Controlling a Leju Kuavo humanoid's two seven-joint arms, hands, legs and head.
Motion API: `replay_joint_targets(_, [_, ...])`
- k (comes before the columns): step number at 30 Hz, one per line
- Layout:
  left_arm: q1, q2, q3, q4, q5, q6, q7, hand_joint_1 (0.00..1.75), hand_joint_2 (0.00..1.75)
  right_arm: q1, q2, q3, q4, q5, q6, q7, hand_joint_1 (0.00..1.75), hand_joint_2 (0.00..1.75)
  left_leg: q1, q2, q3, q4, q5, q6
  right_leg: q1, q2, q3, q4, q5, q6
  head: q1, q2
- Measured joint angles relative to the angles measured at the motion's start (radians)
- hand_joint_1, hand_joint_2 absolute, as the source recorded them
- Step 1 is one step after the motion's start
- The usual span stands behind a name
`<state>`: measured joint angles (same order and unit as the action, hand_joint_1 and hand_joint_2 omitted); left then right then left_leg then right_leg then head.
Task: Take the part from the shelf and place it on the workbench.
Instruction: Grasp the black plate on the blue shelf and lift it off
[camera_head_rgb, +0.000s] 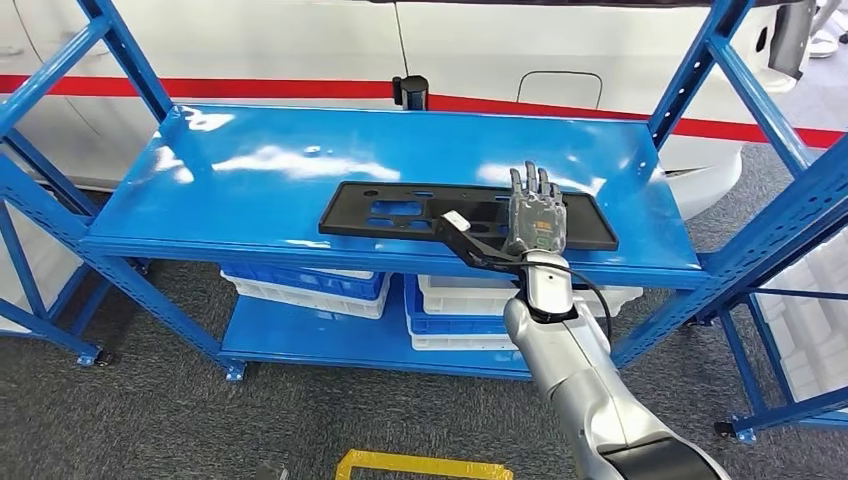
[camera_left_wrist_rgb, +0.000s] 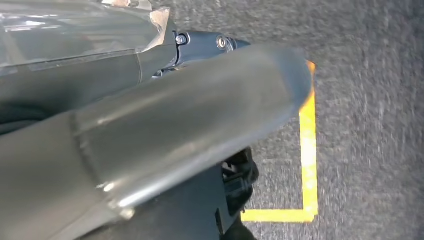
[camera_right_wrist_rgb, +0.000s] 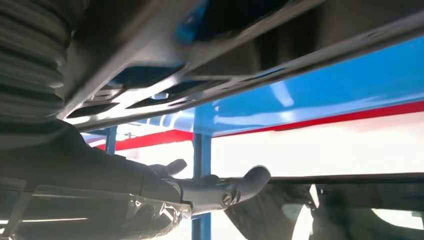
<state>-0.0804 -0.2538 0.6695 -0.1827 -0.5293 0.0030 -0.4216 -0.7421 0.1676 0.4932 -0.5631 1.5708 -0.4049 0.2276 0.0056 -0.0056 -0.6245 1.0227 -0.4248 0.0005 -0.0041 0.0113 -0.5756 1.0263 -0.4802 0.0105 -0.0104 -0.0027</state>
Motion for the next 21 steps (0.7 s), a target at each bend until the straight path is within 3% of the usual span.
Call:
replay_joint_targets(3, [0.000, 0.000, 0.000, 0.000, -0.002, -0.001, 0.001, 0.00, 0.00, 0.000, 0.000, 0.000, 0.000, 0.000, 0.000, 0.000, 0.00, 1.75, -0.005, -0.003, -0.001, 0.000, -0.001, 0.003, -0.004, -0.003, 0.004, -0.007, 0.001, 0.002, 0.001, 0.000])
replay_joint_targets(7, [-0.001, 0.000, 0.000, 0.000, -0.004, -0.006, 0.004, 0.00, 0.00, 0.000, -0.001, 0.000, 0.000, 0.000, 0.000, 0.000, 1.72, 1.75, -0.007, -0.003, -0.001, 0.000, -0.003, 0.010, -0.005, -0.003, 0.007, -0.013, 0.004, 0.006, 0.001, 0.000])
replay_joint_targets(21, [-0.003, 0.002, -0.001, 0.000, -0.007, -0.015, 0.011, 0.00, 0.00, 0.006, -0.004, -0.033, 0.002, 0.000, 0.004, -0.043, 1.75, 1.75, -0.006, -0.003, 0.000, 0.001, -0.002, 0.014, -0.009, -0.003, 0.005, -0.014, 0.006, 0.010, 0.000, 0.000])
